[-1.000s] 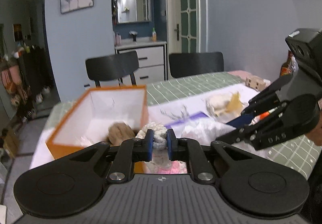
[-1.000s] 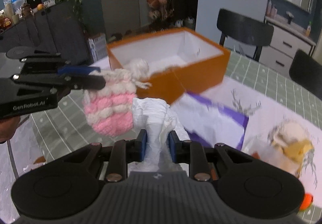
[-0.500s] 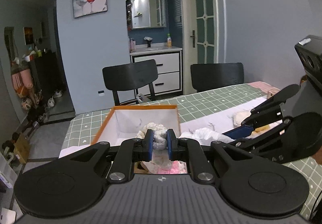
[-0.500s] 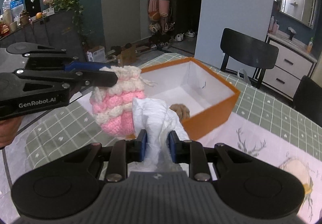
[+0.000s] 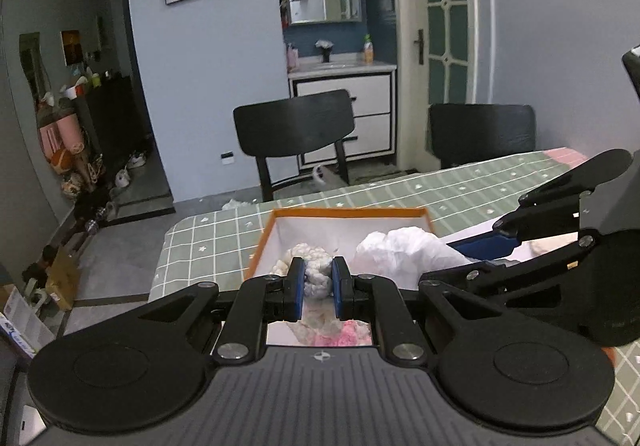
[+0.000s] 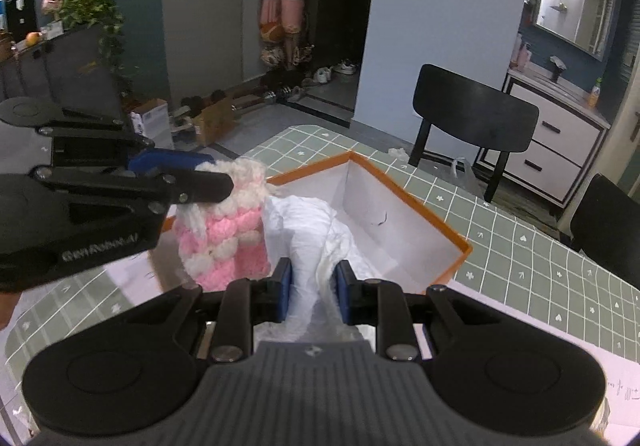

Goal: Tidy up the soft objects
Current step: 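Lower the white paper and pink crochet into the orange box with both tools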

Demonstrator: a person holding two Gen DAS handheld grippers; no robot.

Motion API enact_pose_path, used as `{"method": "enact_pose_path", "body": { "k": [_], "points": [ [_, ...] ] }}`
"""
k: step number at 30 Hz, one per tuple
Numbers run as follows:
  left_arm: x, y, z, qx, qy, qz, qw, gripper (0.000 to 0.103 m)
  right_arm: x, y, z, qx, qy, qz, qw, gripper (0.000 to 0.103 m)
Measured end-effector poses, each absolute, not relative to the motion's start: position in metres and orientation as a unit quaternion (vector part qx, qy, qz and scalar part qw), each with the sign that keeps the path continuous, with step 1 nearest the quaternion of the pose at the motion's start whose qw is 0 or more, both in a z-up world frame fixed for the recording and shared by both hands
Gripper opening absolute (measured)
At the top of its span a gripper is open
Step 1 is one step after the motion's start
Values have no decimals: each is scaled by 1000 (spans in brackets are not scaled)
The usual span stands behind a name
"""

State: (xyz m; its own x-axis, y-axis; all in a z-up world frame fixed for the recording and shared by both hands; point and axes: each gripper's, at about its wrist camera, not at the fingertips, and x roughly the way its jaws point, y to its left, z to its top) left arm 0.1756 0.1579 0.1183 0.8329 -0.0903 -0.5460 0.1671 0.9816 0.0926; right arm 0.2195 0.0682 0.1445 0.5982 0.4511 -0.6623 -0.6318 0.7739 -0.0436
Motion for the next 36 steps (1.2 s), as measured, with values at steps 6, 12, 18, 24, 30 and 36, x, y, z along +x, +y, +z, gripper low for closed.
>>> {"method": "enact_pose_path", "body": {
  "k": [6, 12, 18, 24, 30, 36],
  "points": [
    [201, 165, 105, 74, 305, -62, 948, 15, 247, 91, 133, -144, 337, 294, 883, 22],
    [223, 175, 90, 56, 329, -70, 940, 15, 276, 103, 112, -152, 357, 278, 879, 22],
    [244, 177, 71, 53, 352, -69, 932, 15, 308, 109, 89, -152, 381, 262, 873, 22],
    [258, 180, 53, 55, 371, -72, 924, 15, 332, 118, 65, -153, 407, 252, 864, 22],
    [271, 180, 41, 59, 387, -69, 918, 15, 349, 132, 46, -169, 423, 245, 856, 23],
    [275, 185, 35, 57, 395, -70, 914, 16, 359, 144, 39, -182, 420, 231, 858, 25]
  ]
}}
